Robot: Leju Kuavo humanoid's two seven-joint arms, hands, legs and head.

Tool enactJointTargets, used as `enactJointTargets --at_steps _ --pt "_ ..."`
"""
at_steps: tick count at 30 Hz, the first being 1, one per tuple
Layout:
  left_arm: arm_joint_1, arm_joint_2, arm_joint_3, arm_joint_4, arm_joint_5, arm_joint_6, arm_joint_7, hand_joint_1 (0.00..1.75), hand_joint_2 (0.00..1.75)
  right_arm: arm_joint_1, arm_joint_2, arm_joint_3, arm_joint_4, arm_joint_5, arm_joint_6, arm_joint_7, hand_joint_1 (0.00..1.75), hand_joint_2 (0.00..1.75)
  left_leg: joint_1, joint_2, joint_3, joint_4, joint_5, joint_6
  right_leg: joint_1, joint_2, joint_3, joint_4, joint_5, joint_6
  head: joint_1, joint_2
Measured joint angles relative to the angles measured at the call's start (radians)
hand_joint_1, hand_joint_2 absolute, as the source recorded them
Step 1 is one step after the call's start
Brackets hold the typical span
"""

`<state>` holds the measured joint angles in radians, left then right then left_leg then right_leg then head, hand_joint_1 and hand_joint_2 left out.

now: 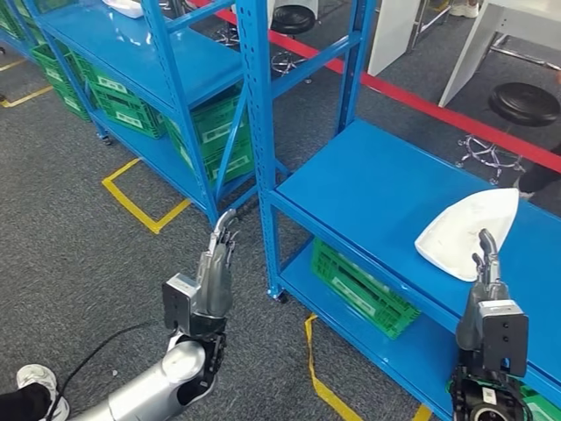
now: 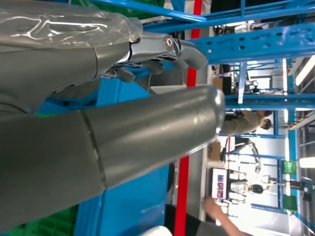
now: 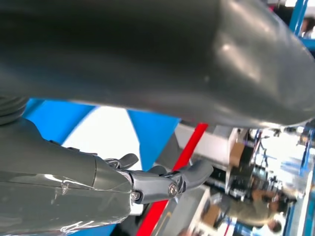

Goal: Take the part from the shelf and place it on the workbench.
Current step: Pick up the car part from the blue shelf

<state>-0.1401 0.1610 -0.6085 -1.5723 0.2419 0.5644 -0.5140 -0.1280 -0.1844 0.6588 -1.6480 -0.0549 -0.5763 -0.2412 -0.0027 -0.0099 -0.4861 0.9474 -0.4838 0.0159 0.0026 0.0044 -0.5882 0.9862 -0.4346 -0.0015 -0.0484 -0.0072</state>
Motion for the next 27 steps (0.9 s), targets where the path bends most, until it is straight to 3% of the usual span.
enactJointTargets --at_steps 3,5,8,9,10,11,13,15,18,20,23,25,26,27 --pt "-0.001 0.0 0.0 0.0 0.002 -0.006 -0.002 0.0 0.0 0.008 -0.004 -0.017 0.003 0.02 -0.034 0.023 0.0 0.0 0.0 0.0 0.008 0.013 -0.006 -0.016 -0.001 0.001 0.023 -0.023 0.001 -0.011 0.001 0.0" --pt "-0.005 0.0 0.0 -0.001 0.001 -0.007 -0.003 0.0 0.0 0.011 -0.006 -0.026 0.004 0.032 -0.052 0.037 0.0 0.0 0.001 0.002 -0.018 0.075 -0.021 -0.026 -0.005 0.002 0.042 -0.029 0.004 -0.017 -0.002 0.0" --pt "-0.004 0.001 0.0 -0.001 0.0 -0.007 -0.003 0.0 0.0 0.016 -0.009 -0.037 0.009 0.041 -0.063 0.047 0.0 1.31 0.006 0.003 -0.145 0.261 -0.088 -0.038 -0.007 0.003 0.053 -0.033 -0.007 -0.023 -0.007 0.0" --pt "-0.002 0.001 0.0 -0.001 0.0 -0.007 -0.003 0.0 0.0 0.019 -0.01 -0.04 0.011 0.042 -0.065 0.049 0.0 1.75 0.007 0.003 -0.181 0.297 -0.1 -0.04 -0.007 0.004 0.059 -0.033 -0.013 -0.024 -0.007 0.0" --pt "-0.001 0.001 0.0 -0.001 -0.001 -0.007 -0.002 0.0 0.0 0.022 -0.01 -0.042 0.013 0.045 -0.067 0.052 0.0 1.75 0.008 0.003 -0.2 0.299 -0.091 -0.041 -0.007 0.004 0.066 -0.033 -0.021 -0.023 -0.008 0.0" --pt "-0.001 0.002 0.0 -0.001 -0.001 -0.007 -0.002 0.0 0.0 0.024 -0.01 -0.043 0.014 0.047 -0.07 0.057 0.0 1.75 0.009 0.003 -0.2 0.263 -0.06 -0.04 -0.007 0.005 0.076 -0.033 -0.029 -0.022 -0.009 0.0" --pt "-0.001 0.004 0.0 -0.001 -0.003 -0.003 -0.001 0.0 0.0 0.026 -0.011 -0.044 0.018 0.054 -0.079 0.068 0.0 1.75 0.008 0.004 -0.162 0.123 0.039 -0.032 -0.007 0.006 0.098 -0.034 -0.046 -0.017 -0.011 0.0" --pt "-0.001 0.006 0.0 -0.002 -0.005 0.001 0.002 0.0 0.0 0.025 -0.011 -0.046 0.022 0.059 -0.092 0.081 0.0 1.75 0.003 0.006 -0.131 0.03 0.078 -0.022 -0.005 0.007 0.112 -0.039 -0.06 -0.007 -0.01 0.0" --pt "0.001 0.007 0.0 -0.008 -0.008 0.004 0.004 0.0 0.0 0.025 -0.014 -0.049 0.026 0.068 -0.106 0.099 0.0 1.75 0.003 0.005 -0.115 0.003 0.084 -0.003 -0.003 0.007 0.122 -0.035 -0.063 0.012 -0.008 0.0" --pt "0.0 0.008 0.0 -0.009 -0.009 0.005 0.003 0.0 0.0 0.024 -0.016 -0.05 0.028 0.072 -0.11 0.102 0.0 1.75 0.007 0.005 -0.092 -0.006 0.084 0.008 -0.004 0.005 0.102 0.016 -0.075 0.023 -0.005 0.0" --pt "0.001 0.008 0.0 -0.011 -0.009 0.006 0.003 0.0 0.0 0.024 -0.022 -0.051 0.032 0.074 -0.112 0.104 0.0 1.75 0.008 0.004 -0.067 -0.011 0.067 0.017 -0.008 0.003 -0.01 0.207 -0.143 0.036 0.001 0.0" --pt "0.004 0.008 0.0 -0.011 -0.009 0.006 0.003 0.0 0.0 0.027 -0.026 -0.051 0.037 0.074 -0.112 0.105 0.0 1.75 0.008 0.002 -0.051 -0.01 0.052 0.015 -0.012 0.003 -0.07 0.268 -0.169 0.038 0.003 0.0" --pt "0.004 0.008 0.0 -0.011 -0.009 0.006 0.004 0.0 0.0 0.027 -0.027 -0.051 0.039 0.077 -0.112 0.107 0.0 1.75 0.008 0.002 -0.039 -0.01 0.043 0.013 -0.014 0.003 -0.075 0.245 -0.15 0.039 0.003 0.0" --pt "0.005 0.008 0.0 -0.011 -0.009 0.006 0.004 0.0 0.0 0.027 -0.028 -0.051 0.041 0.084 -0.113 0.115 0.0 1.75 0.008 0.001 -0.026 -0.01 0.034 0.01 -0.015 0.002 -0.064 0.19 -0.11 0.04 0.003 0.0"
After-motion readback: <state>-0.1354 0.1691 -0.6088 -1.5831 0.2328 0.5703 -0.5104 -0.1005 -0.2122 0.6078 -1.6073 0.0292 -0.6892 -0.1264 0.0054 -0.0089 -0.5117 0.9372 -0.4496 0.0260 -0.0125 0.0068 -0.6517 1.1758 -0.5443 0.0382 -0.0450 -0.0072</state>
